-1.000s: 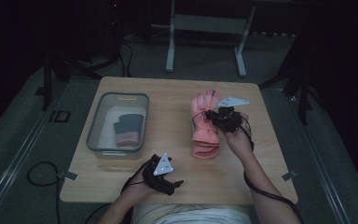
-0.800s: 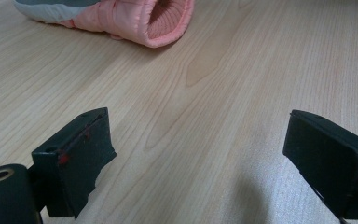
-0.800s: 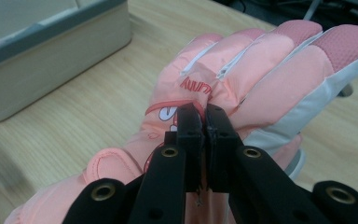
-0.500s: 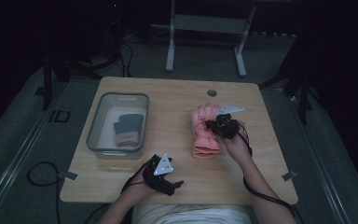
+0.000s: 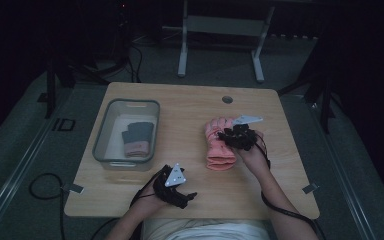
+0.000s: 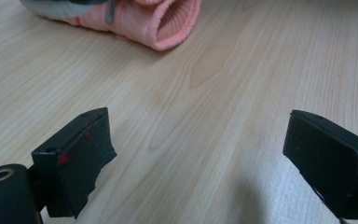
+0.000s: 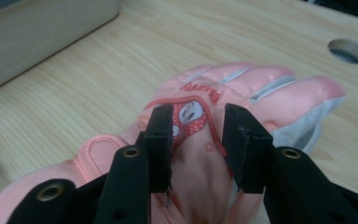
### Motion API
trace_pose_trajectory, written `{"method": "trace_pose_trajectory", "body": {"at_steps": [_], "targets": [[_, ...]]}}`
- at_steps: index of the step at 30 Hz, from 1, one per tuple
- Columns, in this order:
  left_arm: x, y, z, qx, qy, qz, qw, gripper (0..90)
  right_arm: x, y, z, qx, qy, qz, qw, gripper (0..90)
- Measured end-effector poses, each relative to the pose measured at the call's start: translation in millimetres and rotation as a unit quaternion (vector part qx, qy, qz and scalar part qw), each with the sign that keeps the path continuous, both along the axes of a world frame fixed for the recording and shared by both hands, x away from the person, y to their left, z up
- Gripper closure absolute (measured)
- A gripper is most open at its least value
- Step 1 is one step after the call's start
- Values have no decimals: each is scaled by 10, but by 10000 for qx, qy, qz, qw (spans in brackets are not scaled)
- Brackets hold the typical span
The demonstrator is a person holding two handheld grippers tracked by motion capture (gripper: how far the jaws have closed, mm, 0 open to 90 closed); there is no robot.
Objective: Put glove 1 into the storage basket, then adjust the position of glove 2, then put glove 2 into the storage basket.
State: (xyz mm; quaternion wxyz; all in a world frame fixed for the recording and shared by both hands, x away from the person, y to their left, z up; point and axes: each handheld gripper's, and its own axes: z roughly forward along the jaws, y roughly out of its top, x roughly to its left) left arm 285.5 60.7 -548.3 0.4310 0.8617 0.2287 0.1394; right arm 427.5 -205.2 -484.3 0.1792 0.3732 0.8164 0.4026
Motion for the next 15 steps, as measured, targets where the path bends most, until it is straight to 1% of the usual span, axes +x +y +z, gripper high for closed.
{"method": "trace_pose_trajectory", "body": {"at_steps": [2, 4, 6, 8, 9, 10, 12, 14, 15], "targets": [[0, -7, 9, -7, 7, 3, 10000, 76, -22, -11, 57, 39, -98, -51, 9999, 604], [3, -35, 39, 19, 4, -14, 10000, 76, -26, -18, 94, 14, -136, -77, 9999, 603], [4, -64, 77, 33, -49, -22, 10000, 76, -18, -20, 96, -99, -90, -87, 9999, 608], [3, -92, 137, -14, -76, -44, 10000, 76, -10, -29, 75, -161, -77, -96, 9998, 592], [4, -107, 170, -39, -85, -29, 10000, 76, -12, -39, 71, -159, -59, -119, 9998, 589], [9, -119, 205, -52, -119, -12, 9999, 77, -14, -56, 72, -90, -38, -134, 9999, 581], [35, -138, 280, -144, -140, 41, 9998, 77, -25, -89, 97, 18, -56, -174, 9998, 580], [96, -144, 361, -271, -184, 189, 9993, 78, -35, -104, 127, 66, -88, -189, 9998, 578], [139, -147, 407, -355, -138, 260, 9989, 79, -39, -110, 144, 56, -122, -206, 9997, 578]]}}
